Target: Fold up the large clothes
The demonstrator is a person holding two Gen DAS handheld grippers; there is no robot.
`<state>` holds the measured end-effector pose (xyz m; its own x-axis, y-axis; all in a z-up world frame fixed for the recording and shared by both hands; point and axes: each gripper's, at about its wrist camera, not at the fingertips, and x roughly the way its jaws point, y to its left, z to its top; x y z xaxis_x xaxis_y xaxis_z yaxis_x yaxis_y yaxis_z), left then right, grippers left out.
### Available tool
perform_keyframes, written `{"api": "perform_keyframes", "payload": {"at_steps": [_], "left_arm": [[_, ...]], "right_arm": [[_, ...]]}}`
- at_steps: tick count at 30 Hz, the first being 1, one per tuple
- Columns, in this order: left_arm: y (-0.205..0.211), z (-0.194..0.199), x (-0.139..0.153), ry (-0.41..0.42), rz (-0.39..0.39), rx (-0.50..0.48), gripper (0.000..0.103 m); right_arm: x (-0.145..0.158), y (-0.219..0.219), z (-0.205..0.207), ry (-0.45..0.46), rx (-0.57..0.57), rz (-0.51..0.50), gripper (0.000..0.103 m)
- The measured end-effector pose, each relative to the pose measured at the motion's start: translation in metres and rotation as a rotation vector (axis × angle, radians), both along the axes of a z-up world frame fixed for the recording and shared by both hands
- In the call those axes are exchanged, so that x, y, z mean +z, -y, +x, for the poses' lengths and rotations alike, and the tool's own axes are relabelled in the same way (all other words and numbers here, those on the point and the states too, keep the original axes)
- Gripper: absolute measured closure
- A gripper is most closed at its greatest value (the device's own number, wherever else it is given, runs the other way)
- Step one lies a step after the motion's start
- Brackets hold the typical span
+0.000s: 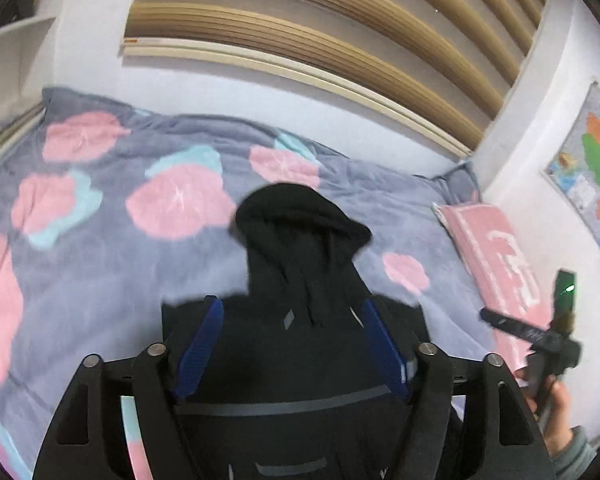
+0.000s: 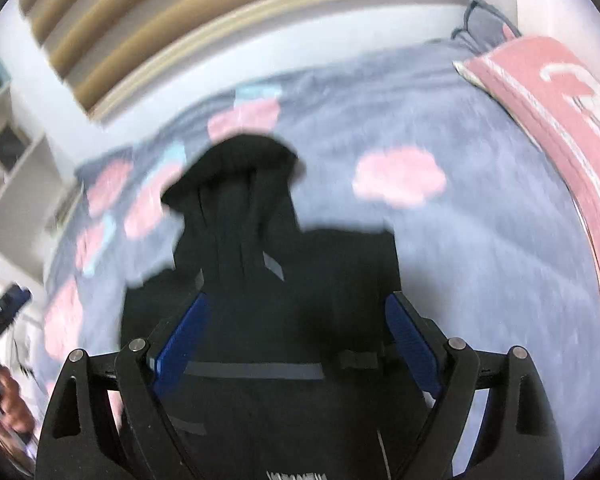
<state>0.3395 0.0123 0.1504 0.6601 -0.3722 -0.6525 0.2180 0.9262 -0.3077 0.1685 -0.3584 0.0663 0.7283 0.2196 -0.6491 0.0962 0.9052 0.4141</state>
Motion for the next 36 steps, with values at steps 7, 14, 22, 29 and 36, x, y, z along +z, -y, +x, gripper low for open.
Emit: {"api": "perform_keyframes", "payload": {"at_steps": [7, 14, 22, 29, 36], "left_arm": [[0.038, 0.143, -0.065, -0.123, 0.048, 0.015, 0.026], [0.057, 0.238, -0.154, -0.229, 0.107, 0.026, 0.026], [0.025, 0.279, -0.191, -0.258, -0.067, 0.082, 0.094], [0.014, 0.259, -0.218, -0.333, -0.043, 0.046, 0.09], [0.005, 0.24, -0.219, -0.349, -0.078, -0.005, 0.072]], "right_arm": [[-0.024, -0.03, 0.134, -0.058, 0.086, -0.109, 0.012], [-0.076, -0.034, 0.244, -0.128, 0.084, -0.104, 0.018], [-0.094, -0.018, 0.281, -0.122, 0.136, -0.052, 0.095], [-0.144, -0.023, 0.273, -0.192, 0.164, -0.116, 0.095], [-0.137, -0.009, 0.258, -0.217, 0.185, -0.055, 0.072]]}}
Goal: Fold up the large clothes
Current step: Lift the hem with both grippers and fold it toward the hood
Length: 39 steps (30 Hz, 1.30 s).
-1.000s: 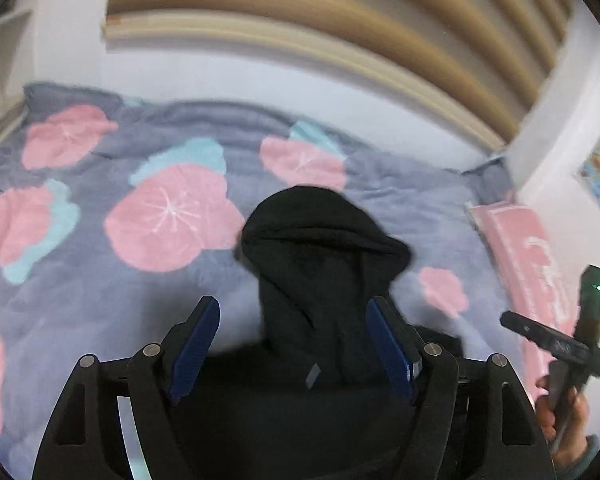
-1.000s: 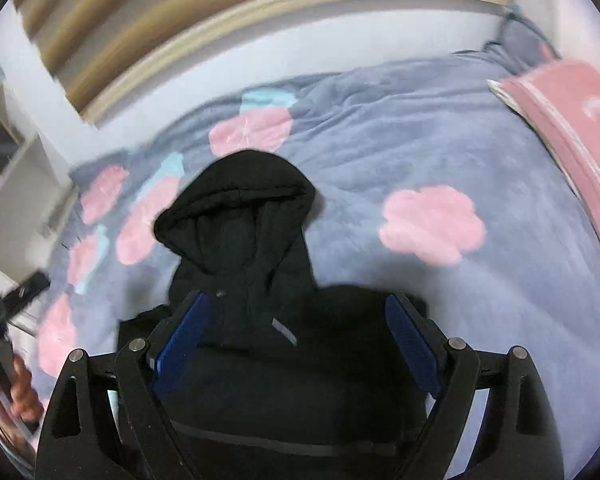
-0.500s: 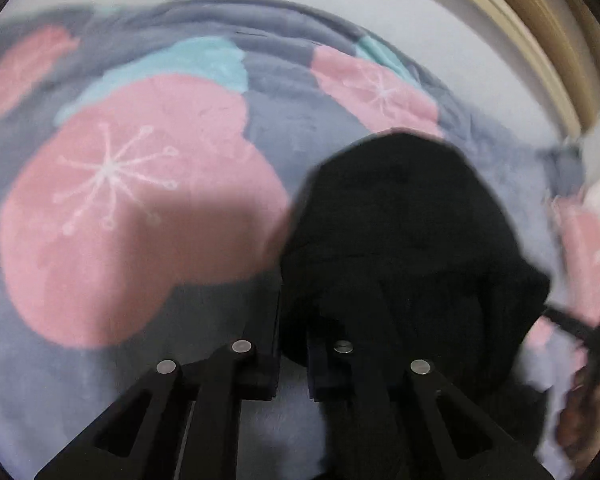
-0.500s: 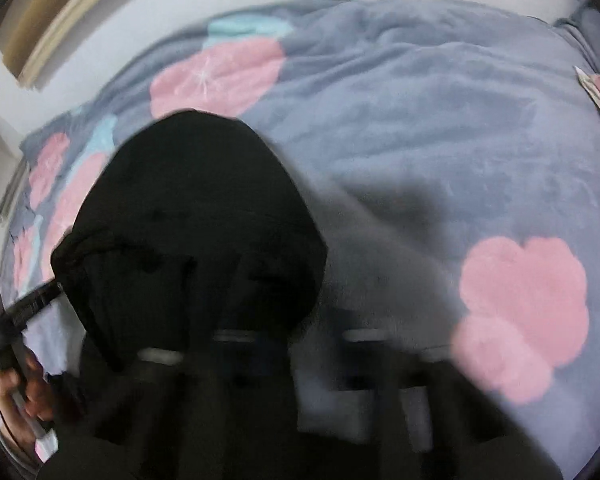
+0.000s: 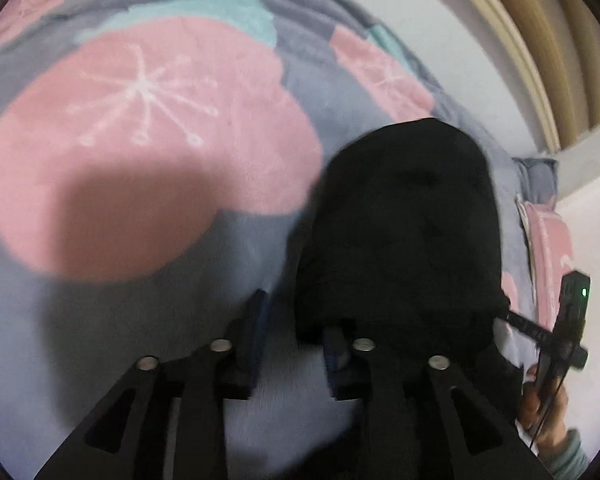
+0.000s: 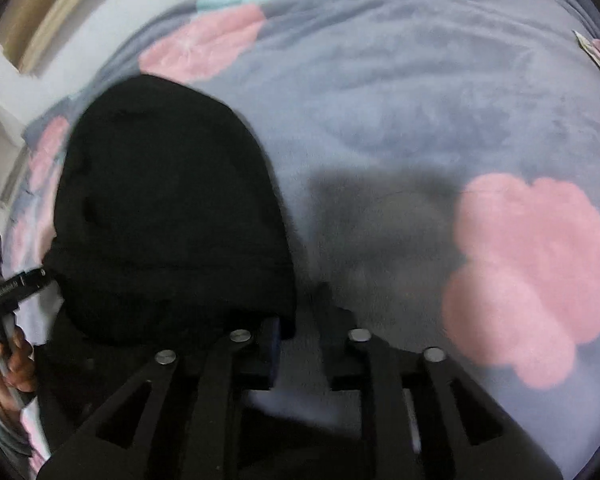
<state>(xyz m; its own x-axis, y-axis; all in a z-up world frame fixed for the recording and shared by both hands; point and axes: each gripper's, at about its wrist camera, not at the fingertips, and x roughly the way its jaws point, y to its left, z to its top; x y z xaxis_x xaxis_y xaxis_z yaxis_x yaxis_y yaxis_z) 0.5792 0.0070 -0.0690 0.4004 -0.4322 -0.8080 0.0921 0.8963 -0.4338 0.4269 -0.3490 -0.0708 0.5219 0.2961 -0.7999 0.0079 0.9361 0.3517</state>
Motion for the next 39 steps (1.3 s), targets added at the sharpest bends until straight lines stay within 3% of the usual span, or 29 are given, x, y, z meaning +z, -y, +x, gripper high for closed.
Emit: {"api": "perform_keyframes", "payload": {"at_steps": [1, 3, 4, 7, 9, 12, 14, 16, 19, 21, 22, 27, 31, 34, 37, 39], "left_arm": [[-0.002, -0.013, 0.011, 0.03, 0.01, -0.028, 0.071], [-0.011, -0.032, 0.027, 0.064, 0.011, -0.076, 0.066], [-0.015, -0.042, 0.035, 0.077, 0.013, -0.083, 0.064], [-0.028, -0.064, 0.07, 0.161, -0.029, -0.07, 0.052], [-0.018, -0.055, 0.098, 0.238, -0.062, -0.068, 0.042], [0.013, -0.029, 0.116, 0.284, -0.076, -0.097, 0.04], [0.039, -0.007, 0.099, 0.253, -0.047, -0.108, 0.04], [0.055, 0.009, 0.072, 0.183, -0.036, -0.115, 0.04], [0.075, 0.008, 0.019, 0.1, 0.01, -0.168, 0.04], [0.081, 0.004, -0.019, 0.043, 0.044, -0.169, 0.04], [0.079, 0.0, -0.026, 0.07, 0.029, -0.16, 0.04], [0.078, 0.0, -0.008, 0.094, 0.016, -0.149, 0.04], [0.076, -0.011, 0.05, 0.232, -0.077, -0.207, 0.04], [0.083, 0.008, 0.081, 0.3, -0.066, -0.178, 0.04], [0.096, 0.044, 0.062, 0.247, -0.009, -0.147, 0.04], [0.103, 0.07, 0.026, 0.148, 0.036, -0.114, 0.04]], "right_arm": [[0.007, 0.003, -0.008, 0.009, 0.015, -0.002, 0.067], [0.024, 0.008, -0.028, 0.042, 0.035, -0.002, 0.043], [0.033, 0.009, -0.037, 0.062, 0.039, -0.002, 0.039], [0.069, 0.006, -0.046, 0.147, 0.043, 0.013, 0.037], [0.095, -0.007, -0.038, 0.199, 0.043, 0.019, 0.037], [0.111, -0.037, -0.009, 0.227, 0.064, -0.008, 0.036], [0.103, -0.051, 0.009, 0.209, 0.078, -0.025, 0.036], [0.076, -0.063, 0.025, 0.142, 0.095, -0.046, 0.036], [0.014, -0.077, 0.034, 0.011, 0.161, -0.104, 0.036], [-0.009, -0.082, 0.023, 0.043, 0.191, -0.144, 0.036], [-0.011, -0.083, 0.017, 0.079, 0.187, -0.155, 0.036], [0.012, -0.075, 0.013, 0.058, 0.17, -0.111, 0.034], [0.067, -0.058, 0.012, 0.175, 0.148, 0.036, 0.034], [0.098, -0.058, 0.038, 0.239, 0.105, 0.057, 0.034], [0.087, -0.07, 0.08, 0.169, 0.08, -0.026, 0.034], [0.058, -0.079, 0.103, 0.056, 0.071, -0.05, 0.034]]}}
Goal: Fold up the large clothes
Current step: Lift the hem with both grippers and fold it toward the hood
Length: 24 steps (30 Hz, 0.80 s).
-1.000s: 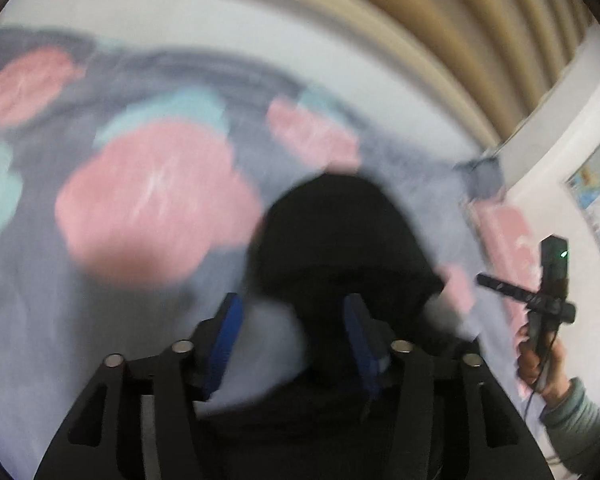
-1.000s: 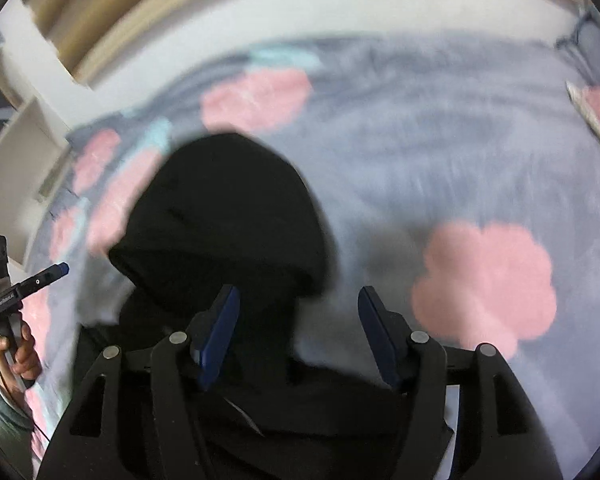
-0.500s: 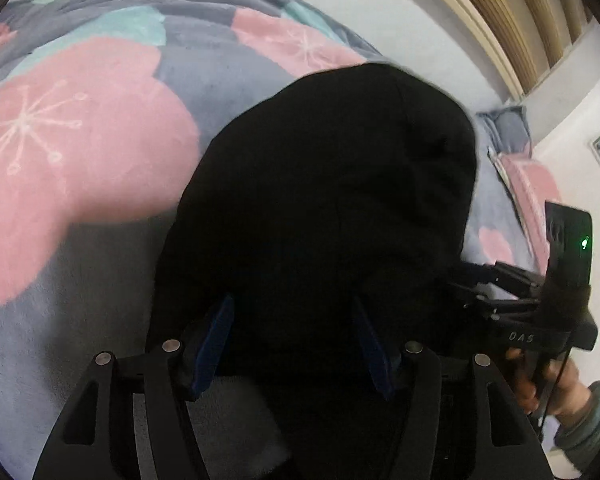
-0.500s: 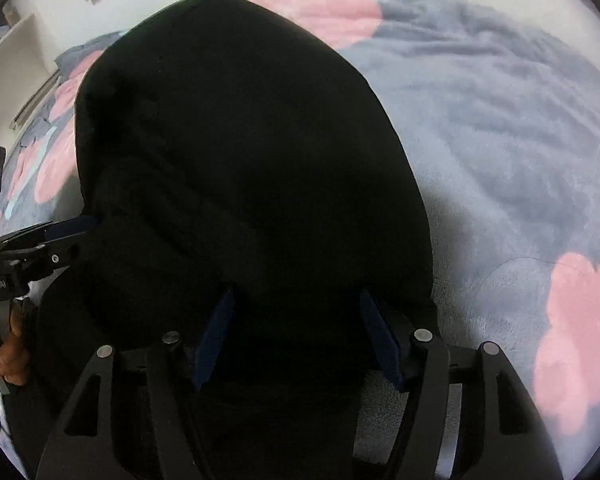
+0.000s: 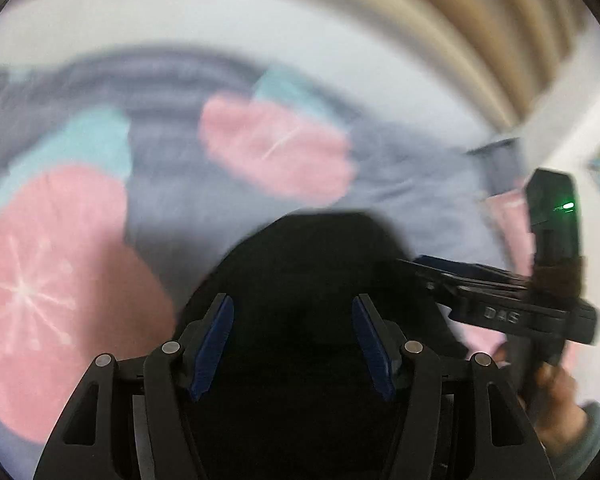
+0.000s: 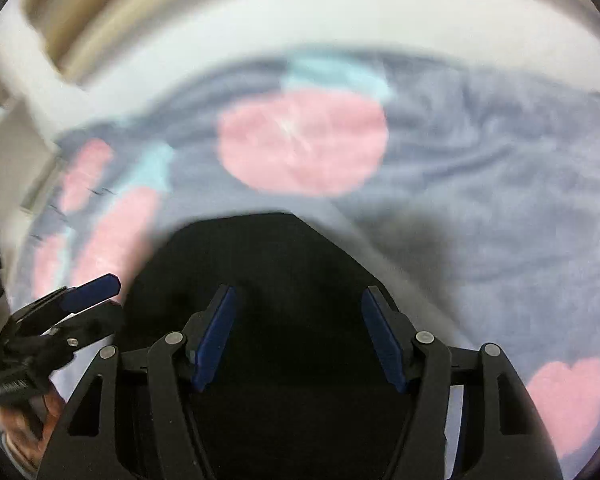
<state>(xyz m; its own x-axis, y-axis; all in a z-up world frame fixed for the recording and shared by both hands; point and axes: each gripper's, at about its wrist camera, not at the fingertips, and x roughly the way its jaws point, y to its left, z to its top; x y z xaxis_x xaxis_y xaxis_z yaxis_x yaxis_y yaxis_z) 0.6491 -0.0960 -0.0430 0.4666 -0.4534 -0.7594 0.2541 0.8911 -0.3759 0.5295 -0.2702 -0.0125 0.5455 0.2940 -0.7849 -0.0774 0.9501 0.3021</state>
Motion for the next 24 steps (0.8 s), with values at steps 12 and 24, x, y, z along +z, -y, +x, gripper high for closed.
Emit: {"api": "perform_keyframes", "payload": {"at_steps": [12, 24], "left_arm": [[-0.033, -0.041, 0.001, 0.04, -0.082, -0.038, 0.04], [-0.057, -0.051, -0.055, -0.184, -0.007, 0.006, 0.034]], "right_arm": [[0.012, 0.032, -0.059, 0.063, 0.098, 0.026, 0.034], [-0.047, 0.039, -0.083, -0.08, 0.133, -0.064, 0.034]]}}
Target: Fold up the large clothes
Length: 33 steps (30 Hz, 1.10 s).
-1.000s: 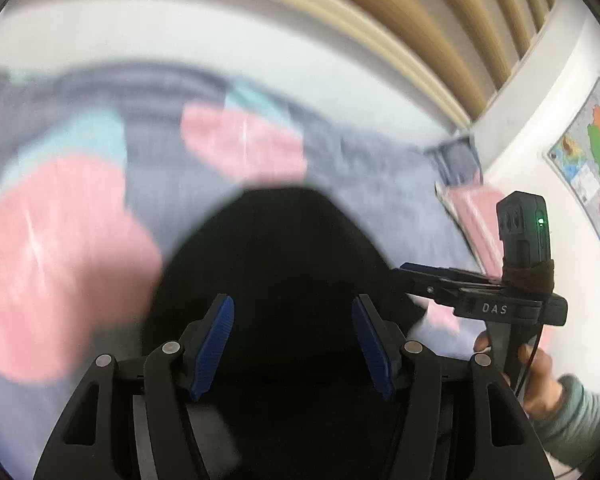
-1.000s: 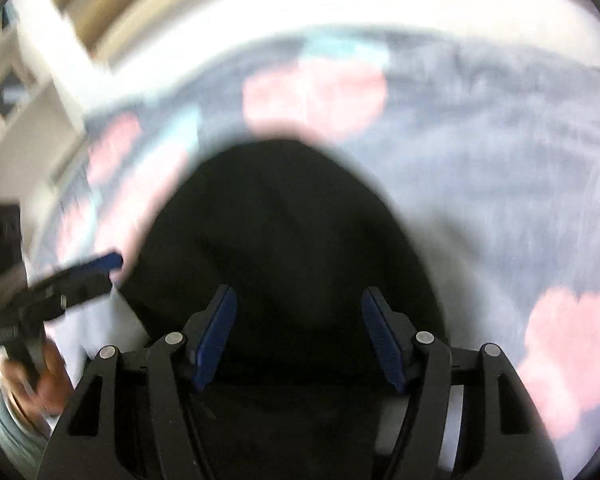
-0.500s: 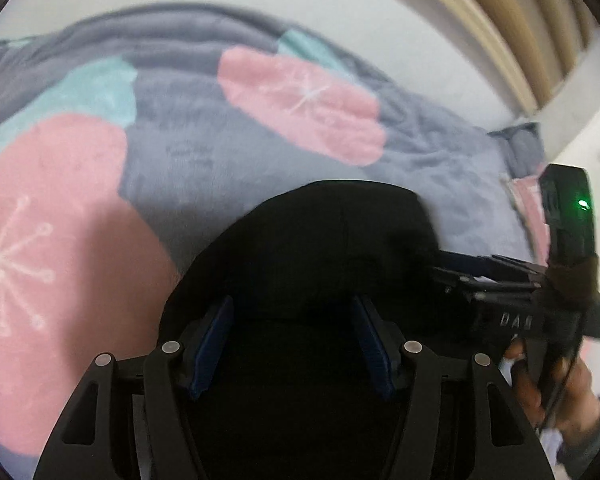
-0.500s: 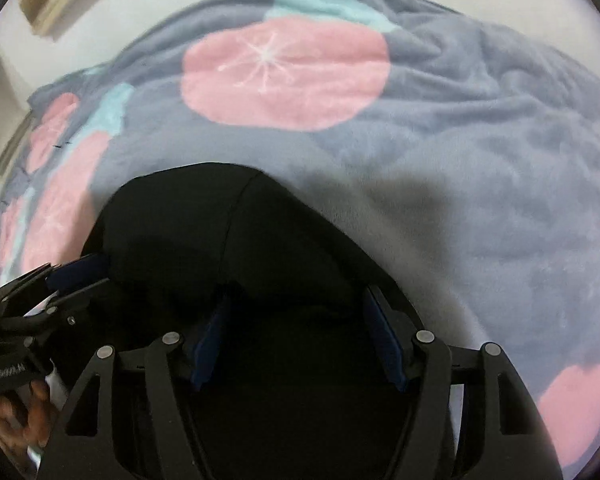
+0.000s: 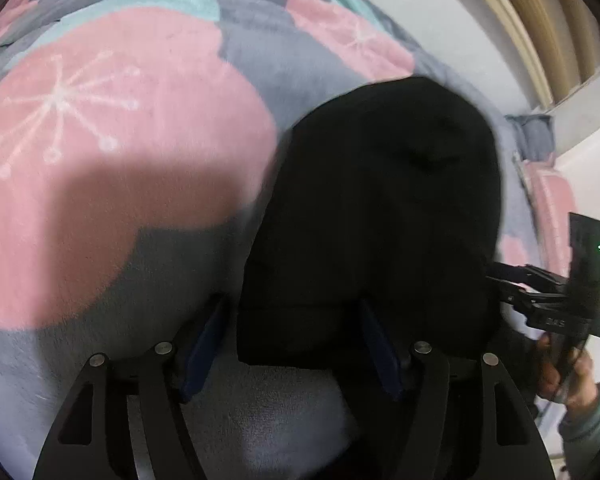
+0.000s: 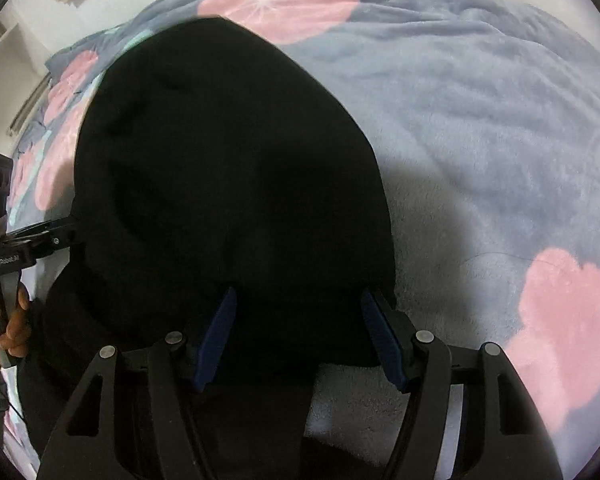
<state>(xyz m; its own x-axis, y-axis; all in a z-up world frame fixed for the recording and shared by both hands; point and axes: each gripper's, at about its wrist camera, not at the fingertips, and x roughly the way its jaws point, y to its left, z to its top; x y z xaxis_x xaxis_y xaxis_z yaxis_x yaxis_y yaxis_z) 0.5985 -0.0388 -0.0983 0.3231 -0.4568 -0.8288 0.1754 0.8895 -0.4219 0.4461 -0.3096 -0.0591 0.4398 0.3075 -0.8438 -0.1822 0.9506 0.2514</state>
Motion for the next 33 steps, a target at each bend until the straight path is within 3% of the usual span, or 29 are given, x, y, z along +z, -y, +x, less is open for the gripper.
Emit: {"api": "perform_keyframes", "payload": {"at_steps": [5, 7, 8, 13, 17, 20, 22, 23, 24, 25, 26, 29, 33], "left_arm": [[-0.016, -0.012, 0.056, 0.165, -0.008, -0.068, 0.034], [-0.019, 0.001, 0.069, 0.183, -0.033, -0.076, 0.027], [-0.021, 0.016, 0.071, 0.163, -0.065, -0.092, 0.022], [-0.012, 0.073, 0.047, 0.018, -0.147, -0.142, 0.022], [0.002, 0.09, 0.027, -0.071, -0.301, -0.193, 0.023], [0.017, 0.091, 0.016, -0.089, -0.259, -0.181, 0.023], [0.02, 0.09, 0.014, -0.08, -0.249, -0.166, 0.023], [0.021, 0.087, 0.016, -0.064, -0.243, -0.162, 0.023], [0.023, 0.084, 0.019, -0.04, -0.233, -0.166, 0.04], [0.024, 0.079, 0.024, -0.015, -0.206, -0.179, 0.058], [0.024, 0.071, 0.031, 0.008, -0.174, -0.195, 0.083], [0.016, 0.043, 0.057, 0.079, -0.223, -0.222, 0.09], [0.013, -0.025, 0.111, 0.215, -0.206, -0.248, 0.091]], "right_arm": [[0.034, 0.033, -0.001, 0.031, 0.043, 0.119, 0.034], [0.042, 0.047, 0.011, 0.034, 0.031, 0.185, 0.034], [0.043, 0.052, 0.019, 0.027, 0.024, 0.207, 0.034], [0.041, 0.053, 0.064, -0.021, 0.054, 0.198, 0.034], [0.028, 0.051, 0.089, -0.085, 0.088, 0.281, 0.027], [-0.002, 0.047, 0.106, -0.168, 0.094, 0.32, 0.025], [0.0, 0.036, 0.099, -0.121, 0.105, 0.279, 0.031], [0.004, 0.032, 0.094, -0.101, 0.125, 0.281, 0.054], [0.012, 0.03, 0.084, -0.08, 0.152, 0.279, 0.066], [0.02, 0.028, 0.075, -0.05, 0.167, 0.245, 0.068], [0.027, 0.025, 0.069, -0.029, 0.18, 0.22, 0.077], [0.06, 0.019, 0.031, 0.064, 0.206, 0.159, 0.081], [0.11, 0.009, -0.035, 0.209, 0.215, 0.103, 0.081]]}}
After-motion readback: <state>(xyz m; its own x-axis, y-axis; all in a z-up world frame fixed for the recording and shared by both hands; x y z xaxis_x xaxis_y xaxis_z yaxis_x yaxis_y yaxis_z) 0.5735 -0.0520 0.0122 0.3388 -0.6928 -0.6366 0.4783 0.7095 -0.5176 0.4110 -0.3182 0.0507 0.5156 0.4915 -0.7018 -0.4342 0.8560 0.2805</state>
